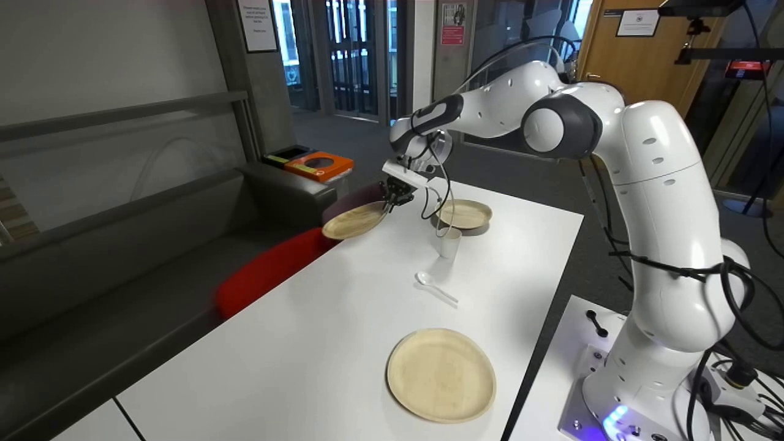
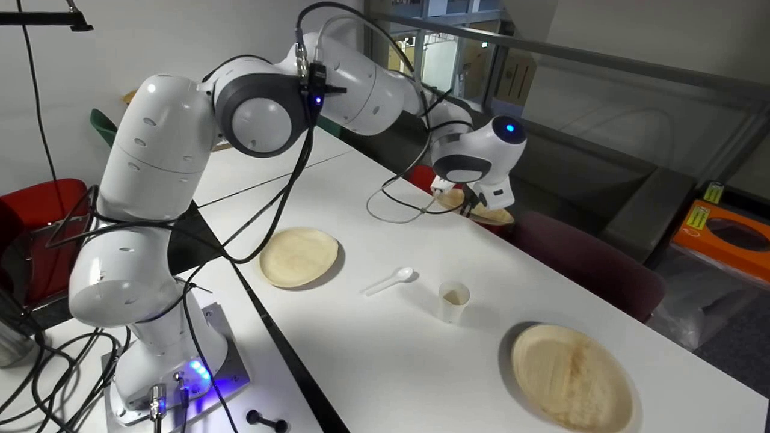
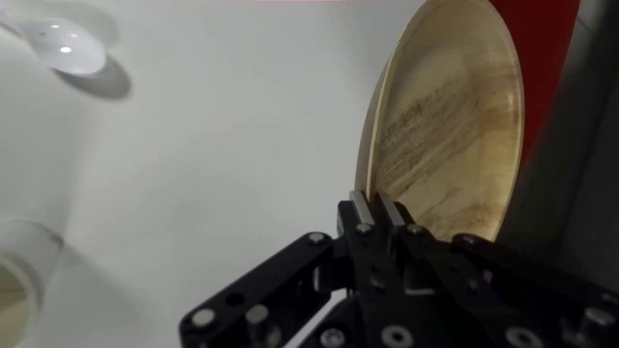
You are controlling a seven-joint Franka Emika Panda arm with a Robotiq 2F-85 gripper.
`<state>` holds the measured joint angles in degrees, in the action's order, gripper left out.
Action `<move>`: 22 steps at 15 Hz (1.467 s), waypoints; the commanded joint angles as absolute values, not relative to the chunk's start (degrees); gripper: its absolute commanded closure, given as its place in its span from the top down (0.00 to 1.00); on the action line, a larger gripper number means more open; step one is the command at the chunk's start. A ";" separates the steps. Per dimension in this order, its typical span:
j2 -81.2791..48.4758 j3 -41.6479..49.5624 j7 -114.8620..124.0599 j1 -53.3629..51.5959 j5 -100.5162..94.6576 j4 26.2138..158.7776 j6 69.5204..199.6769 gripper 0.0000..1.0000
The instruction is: Stack up the brown plates on the right side and then move them to the left
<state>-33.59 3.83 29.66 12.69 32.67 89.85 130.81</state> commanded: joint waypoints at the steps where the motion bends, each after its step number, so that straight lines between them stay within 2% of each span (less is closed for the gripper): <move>1: -28.09 6.96 30.36 18.49 36.21 94.45 121.33 0.02; 5: -27.02 12.38 29.65 25.11 41.22 96.61 114.32 0.02; 11: -29.29 19.78 32.22 31.59 48.20 98.85 116.23 0.02; 13: -29.92 20.88 34.16 31.76 50.82 100.17 119.79 0.02; 17: -30.98 20.29 38.27 27.58 56.58 103.33 134.95 0.02; 22: -34.75 19.73 47.10 20.20 53.93 102.24 148.27 0.02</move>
<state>-34.03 19.69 42.28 23.63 55.09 102.21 142.61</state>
